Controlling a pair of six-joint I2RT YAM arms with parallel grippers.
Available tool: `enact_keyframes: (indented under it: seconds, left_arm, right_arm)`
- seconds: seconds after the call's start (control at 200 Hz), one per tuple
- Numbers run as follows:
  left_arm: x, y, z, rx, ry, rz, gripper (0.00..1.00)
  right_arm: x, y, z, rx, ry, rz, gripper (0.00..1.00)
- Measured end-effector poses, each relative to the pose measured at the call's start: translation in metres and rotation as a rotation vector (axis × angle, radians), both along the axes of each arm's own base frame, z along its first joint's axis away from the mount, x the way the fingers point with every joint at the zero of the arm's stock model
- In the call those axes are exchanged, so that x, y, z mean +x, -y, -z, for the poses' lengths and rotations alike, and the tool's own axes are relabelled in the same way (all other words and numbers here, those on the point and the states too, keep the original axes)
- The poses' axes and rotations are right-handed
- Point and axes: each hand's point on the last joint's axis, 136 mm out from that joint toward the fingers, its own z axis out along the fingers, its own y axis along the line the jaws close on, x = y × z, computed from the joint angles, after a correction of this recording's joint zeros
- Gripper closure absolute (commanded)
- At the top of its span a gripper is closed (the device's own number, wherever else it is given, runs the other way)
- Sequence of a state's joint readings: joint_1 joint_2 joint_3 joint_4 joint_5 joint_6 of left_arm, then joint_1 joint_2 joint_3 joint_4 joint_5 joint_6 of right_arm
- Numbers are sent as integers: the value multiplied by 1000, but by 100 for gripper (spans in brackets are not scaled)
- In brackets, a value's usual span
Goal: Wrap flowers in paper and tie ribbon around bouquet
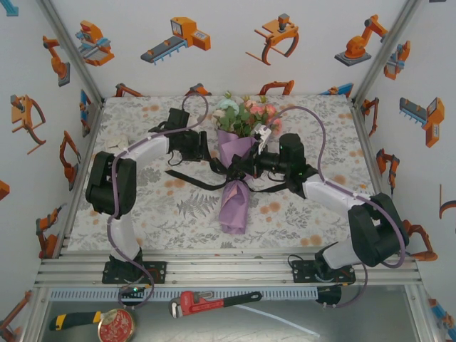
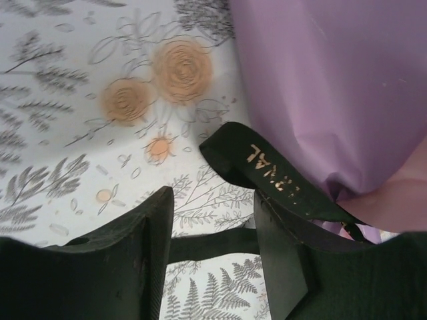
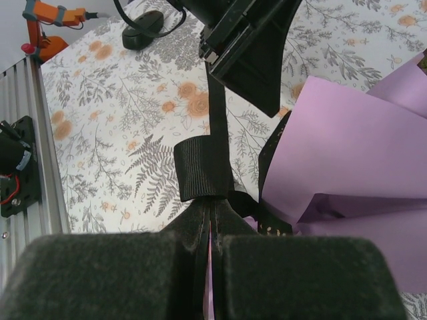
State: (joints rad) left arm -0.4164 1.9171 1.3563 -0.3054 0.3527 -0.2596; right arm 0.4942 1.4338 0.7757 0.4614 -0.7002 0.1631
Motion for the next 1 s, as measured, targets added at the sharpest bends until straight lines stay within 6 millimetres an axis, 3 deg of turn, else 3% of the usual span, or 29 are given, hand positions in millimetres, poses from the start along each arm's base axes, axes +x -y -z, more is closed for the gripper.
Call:
enact_keyframes:
  seconds: [0.37,0.611,0.826,0.996]
  left_arm:
    - [-7,20,34,-48,-32,152,46]
    - [-4,37,34,-44,13,174,47]
    - [13,51,35,39,78,155,53]
    - [11,55,39,133,114,149,65]
  right_arm:
    - [3,-2,-5,2,4,1,100]
    - [6,-3,-5,-3,-6,0,100]
    - [7,-5,-9,0,-4,-6,100]
    - [7,-5,-9,2,-7,-5,100]
